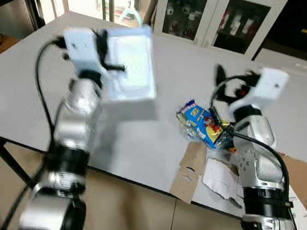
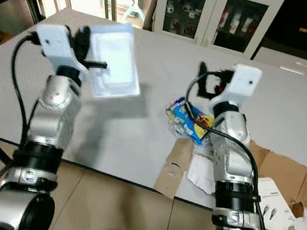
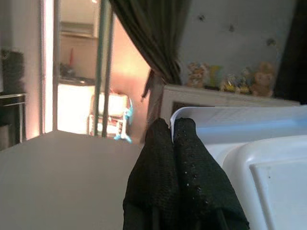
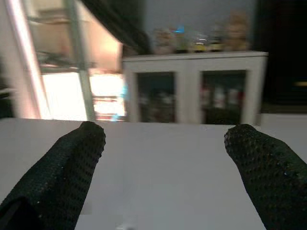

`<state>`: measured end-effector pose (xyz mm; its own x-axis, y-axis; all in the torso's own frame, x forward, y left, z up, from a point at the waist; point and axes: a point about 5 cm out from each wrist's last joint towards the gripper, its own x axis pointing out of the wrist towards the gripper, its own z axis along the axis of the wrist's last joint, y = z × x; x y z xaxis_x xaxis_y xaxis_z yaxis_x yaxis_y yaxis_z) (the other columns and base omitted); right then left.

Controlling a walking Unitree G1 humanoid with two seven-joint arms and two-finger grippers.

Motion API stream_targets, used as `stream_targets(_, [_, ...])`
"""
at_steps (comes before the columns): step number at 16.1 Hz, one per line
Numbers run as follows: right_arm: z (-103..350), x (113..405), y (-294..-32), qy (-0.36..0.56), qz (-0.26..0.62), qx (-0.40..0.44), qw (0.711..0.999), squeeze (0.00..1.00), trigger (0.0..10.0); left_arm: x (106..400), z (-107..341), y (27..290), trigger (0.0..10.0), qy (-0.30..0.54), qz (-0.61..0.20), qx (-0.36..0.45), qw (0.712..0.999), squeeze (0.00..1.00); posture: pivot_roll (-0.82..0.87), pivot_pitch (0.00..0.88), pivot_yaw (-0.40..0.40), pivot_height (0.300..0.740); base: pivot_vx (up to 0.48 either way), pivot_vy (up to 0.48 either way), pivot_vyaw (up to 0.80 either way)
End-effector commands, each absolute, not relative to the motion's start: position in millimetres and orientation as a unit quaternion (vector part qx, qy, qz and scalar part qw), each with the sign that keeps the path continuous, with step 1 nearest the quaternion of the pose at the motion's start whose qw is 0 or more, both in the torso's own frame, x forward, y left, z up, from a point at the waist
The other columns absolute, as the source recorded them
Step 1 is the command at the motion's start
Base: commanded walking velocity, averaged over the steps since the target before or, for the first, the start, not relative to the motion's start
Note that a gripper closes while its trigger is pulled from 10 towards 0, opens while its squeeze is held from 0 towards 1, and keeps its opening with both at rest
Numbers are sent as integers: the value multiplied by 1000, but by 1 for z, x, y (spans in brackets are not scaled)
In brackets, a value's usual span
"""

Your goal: Picking trash to rubbish bin

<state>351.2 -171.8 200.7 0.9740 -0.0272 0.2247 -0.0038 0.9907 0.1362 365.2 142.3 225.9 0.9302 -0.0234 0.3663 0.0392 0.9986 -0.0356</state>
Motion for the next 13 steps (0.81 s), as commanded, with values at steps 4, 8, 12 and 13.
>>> stream_targets(4, [205, 351, -189, -138, -80, 57, 986, 0, 10000, 358, 228, 143, 10000, -206, -11, 5, 979, 0, -33, 15, -74, 740, 0, 0, 0])
stream_targets(8, [202, 353, -188, -138, -86, 60, 985, 0, 10000, 358, 219, 153, 10000, -182, 11, 32, 983, 0, -31, 3, -80, 740, 0, 0, 0])
stream_targets(12, [199, 354, -184, -132, -83, 68, 985, 0, 10000, 356, 219, 150, 10000, -189, 4, 27, 982, 0, -26, 0, -86, 740, 0, 0, 0])
stream_targets(13, [198, 354, -183, -132, -82, 70, 985, 0, 10000, 355, 219, 149, 10000, -189, 3, 27, 982, 0, -29, 0, -86, 740, 0, 0, 0])
